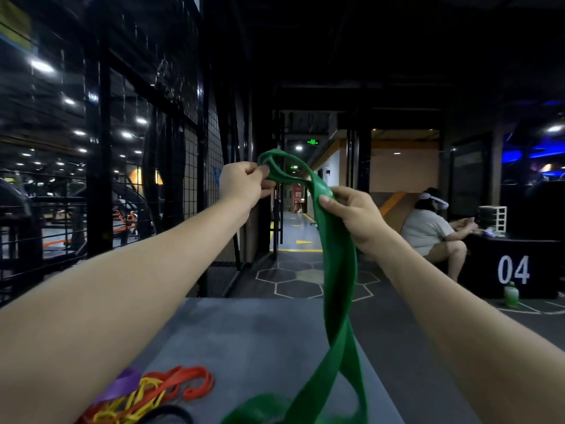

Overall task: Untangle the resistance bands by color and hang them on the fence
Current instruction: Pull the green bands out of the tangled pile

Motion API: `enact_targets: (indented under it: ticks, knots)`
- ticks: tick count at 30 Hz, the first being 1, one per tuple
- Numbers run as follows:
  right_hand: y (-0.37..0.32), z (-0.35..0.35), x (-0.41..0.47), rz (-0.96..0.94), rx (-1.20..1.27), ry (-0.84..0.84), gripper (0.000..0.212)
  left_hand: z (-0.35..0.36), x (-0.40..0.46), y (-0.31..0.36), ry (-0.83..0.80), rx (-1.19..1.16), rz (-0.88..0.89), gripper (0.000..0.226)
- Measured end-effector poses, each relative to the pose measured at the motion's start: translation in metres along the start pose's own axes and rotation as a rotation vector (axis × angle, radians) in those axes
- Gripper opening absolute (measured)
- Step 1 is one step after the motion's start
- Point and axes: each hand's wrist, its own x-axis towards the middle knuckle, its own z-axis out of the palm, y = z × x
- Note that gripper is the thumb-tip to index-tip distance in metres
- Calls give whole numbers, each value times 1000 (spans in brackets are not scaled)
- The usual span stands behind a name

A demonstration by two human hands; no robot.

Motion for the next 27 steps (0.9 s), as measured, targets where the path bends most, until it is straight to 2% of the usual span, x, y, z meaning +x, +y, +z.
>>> enact_targets:
  ticks: [4,8,10,14,16,18,21,24,27]
  knots:
    - [0,6,-2,123,93,-142,16,-10,-9,-9,3,-32,-99,16]
    - [33,17,-21,295,146,-206,21,-18,-39,-43,-222,-307,-429,13]
    - [50,18,-29,369,160,-213,23,-20,-53,-60,-286,-450,-511,14]
    - [80,13,-44,365,45,-250,25,-21,-66,-87,-360,-644,-537,20]
    - [88,12,-51,331,0,-262,24,-17,-71,-95,-385,-623,-525,17]
    - [92,15,-56,276,-113,-293,33,-12,-73,-100,-386,-592,-512,13]
    - [102,21,-61,181,-328,-317,20,-9,-74,-104,-380,-540,-477,13]
    - [109,21,-62,176,-275,-294,15,-13,-74,-109,-363,-482,-459,23]
    - [111,19,-63,172,-172,-273,16,-22,-71,-111,-367,-484,-462,17]
